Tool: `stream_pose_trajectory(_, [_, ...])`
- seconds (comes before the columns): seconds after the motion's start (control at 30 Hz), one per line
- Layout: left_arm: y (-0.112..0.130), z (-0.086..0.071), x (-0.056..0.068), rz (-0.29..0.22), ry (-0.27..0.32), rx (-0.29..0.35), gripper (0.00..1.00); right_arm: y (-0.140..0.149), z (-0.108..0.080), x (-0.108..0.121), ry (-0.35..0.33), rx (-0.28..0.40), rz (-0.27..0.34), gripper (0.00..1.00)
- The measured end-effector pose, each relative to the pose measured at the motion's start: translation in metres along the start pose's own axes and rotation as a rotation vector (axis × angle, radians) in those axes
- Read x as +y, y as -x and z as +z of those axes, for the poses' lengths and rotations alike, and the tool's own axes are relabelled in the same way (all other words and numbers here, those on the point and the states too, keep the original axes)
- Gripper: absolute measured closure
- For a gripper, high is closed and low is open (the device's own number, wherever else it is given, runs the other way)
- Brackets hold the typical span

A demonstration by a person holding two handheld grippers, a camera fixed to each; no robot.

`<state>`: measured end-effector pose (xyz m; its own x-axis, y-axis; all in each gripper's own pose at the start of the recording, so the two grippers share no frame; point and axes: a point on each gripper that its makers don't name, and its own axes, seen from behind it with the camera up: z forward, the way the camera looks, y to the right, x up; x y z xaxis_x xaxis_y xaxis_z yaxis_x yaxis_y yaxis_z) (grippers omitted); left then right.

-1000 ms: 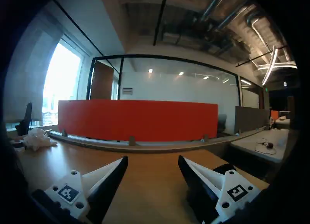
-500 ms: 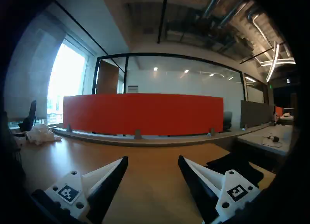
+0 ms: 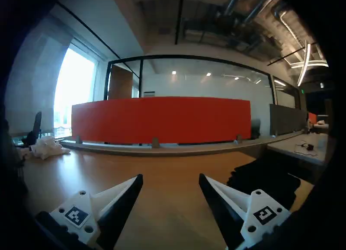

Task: Fold towel

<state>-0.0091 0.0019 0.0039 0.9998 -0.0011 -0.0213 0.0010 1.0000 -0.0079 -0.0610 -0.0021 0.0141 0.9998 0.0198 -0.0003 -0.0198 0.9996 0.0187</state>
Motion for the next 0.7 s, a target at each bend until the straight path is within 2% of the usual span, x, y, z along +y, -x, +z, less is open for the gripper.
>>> stream_pose_trajectory(0.3, [0.001,0.0,0.0,0.0,0.0,0.0,0.33,0.008,0.002,0.0,-0.003,-0.007,0.01,0.0])
stream_pose_trajectory(0.7, [0.001,0.001,0.0,0.0,0.0,0.0,0.33,0.01,0.0,-0.005,-0.008,-0.001,-0.014,0.0])
